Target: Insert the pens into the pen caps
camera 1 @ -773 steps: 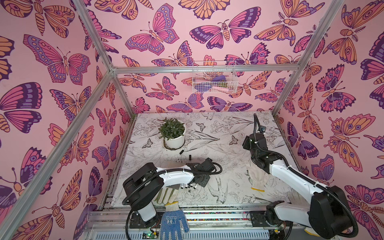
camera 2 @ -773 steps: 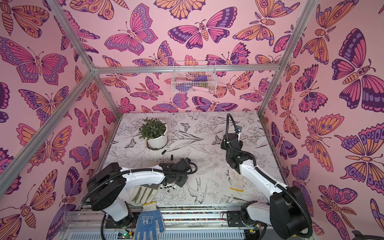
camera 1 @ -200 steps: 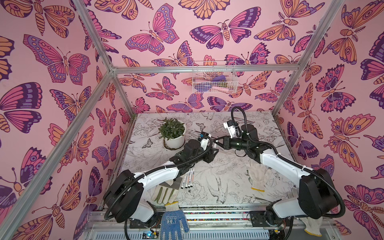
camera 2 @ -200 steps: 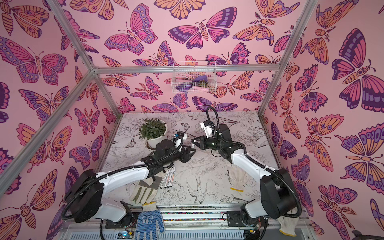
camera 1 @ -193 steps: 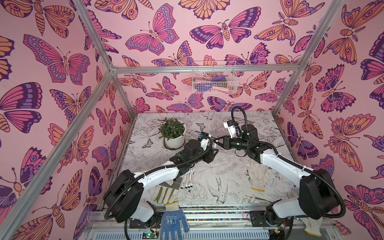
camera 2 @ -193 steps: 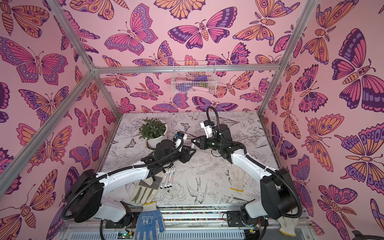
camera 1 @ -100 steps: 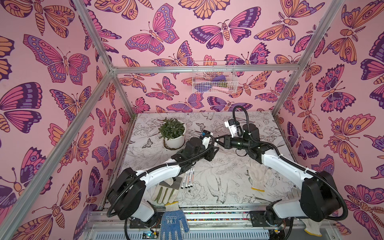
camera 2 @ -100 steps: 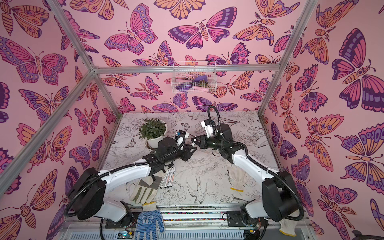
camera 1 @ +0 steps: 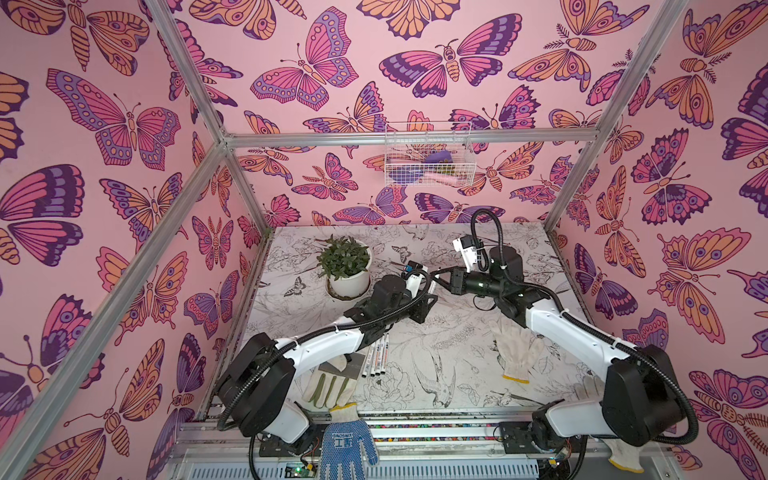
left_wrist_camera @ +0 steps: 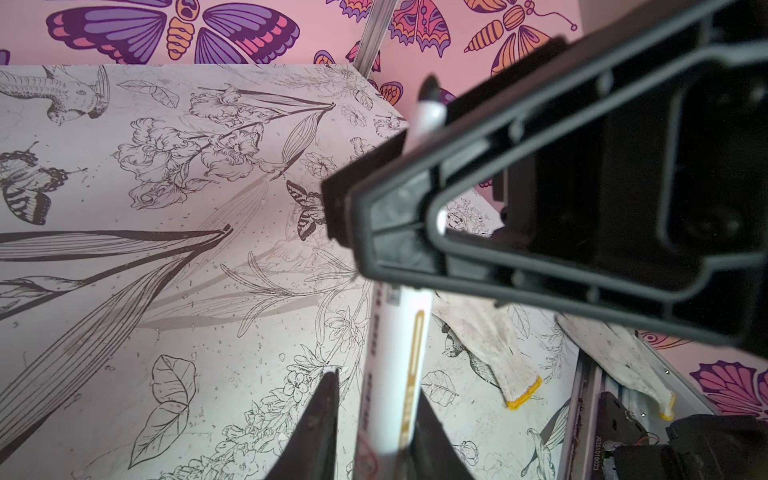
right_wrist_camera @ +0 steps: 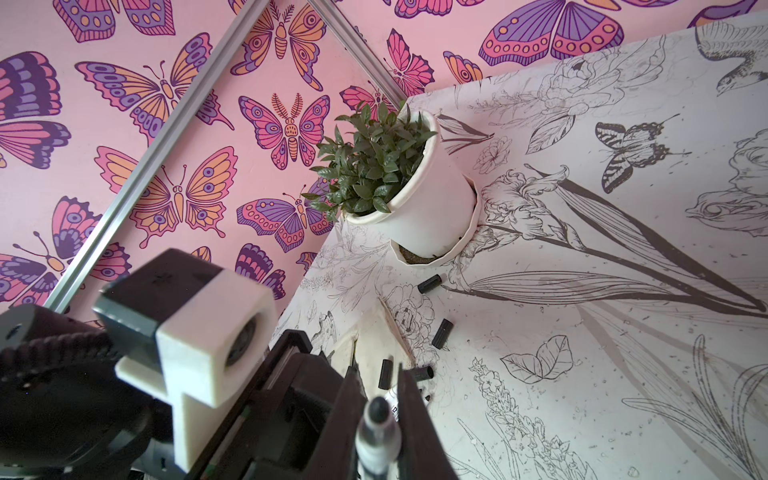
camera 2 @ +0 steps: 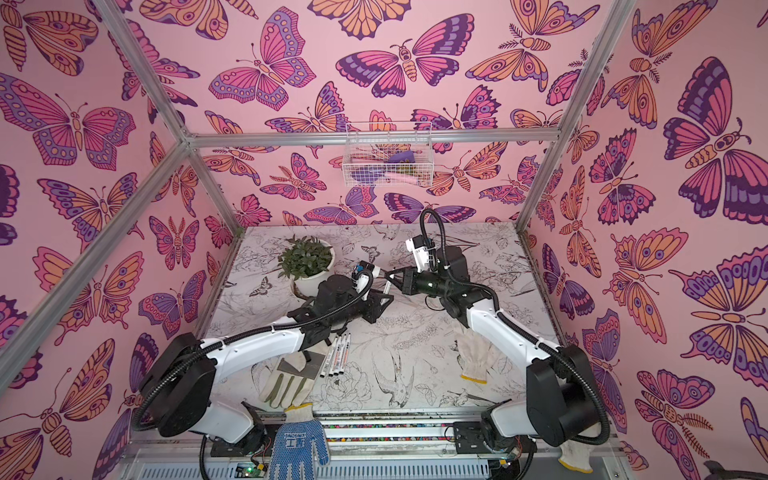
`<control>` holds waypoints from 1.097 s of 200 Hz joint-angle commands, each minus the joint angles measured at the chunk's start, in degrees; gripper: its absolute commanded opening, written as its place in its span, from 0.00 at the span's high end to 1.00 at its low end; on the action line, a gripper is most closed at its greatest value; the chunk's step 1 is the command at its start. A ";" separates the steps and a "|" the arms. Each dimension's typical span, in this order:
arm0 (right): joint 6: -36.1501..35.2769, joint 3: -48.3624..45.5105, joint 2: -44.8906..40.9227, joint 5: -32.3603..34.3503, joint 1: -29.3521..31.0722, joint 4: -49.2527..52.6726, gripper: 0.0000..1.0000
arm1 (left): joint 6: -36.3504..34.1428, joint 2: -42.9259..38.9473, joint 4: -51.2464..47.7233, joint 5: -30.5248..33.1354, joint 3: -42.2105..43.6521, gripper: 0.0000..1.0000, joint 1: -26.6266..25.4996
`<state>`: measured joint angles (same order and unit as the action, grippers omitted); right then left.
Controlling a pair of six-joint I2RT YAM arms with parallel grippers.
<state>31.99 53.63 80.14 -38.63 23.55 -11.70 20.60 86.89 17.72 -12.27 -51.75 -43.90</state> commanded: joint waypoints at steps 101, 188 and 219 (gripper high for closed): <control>0.80 0.51 -1.25 -0.05 -0.36 -1.64 0.94 | 0.22 1.50 -0.60 -1.81 -2.41 0.90 -0.05; -3.95 1.48 -2.24 3.11 0.05 3.83 0.30 | 12.42 -7.79 -2.95 11.16 10.36 1.00 6.40; -14.90 6.61 3.28 7.27 6.35 17.27 0.32 | 14.65 -18.86 -11.20 21.63 15.95 1.00 6.45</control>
<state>27.27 55.33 79.40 -35.24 24.82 -5.78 31.57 76.36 12.08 -0.80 -39.09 -37.43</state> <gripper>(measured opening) 0.688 0.162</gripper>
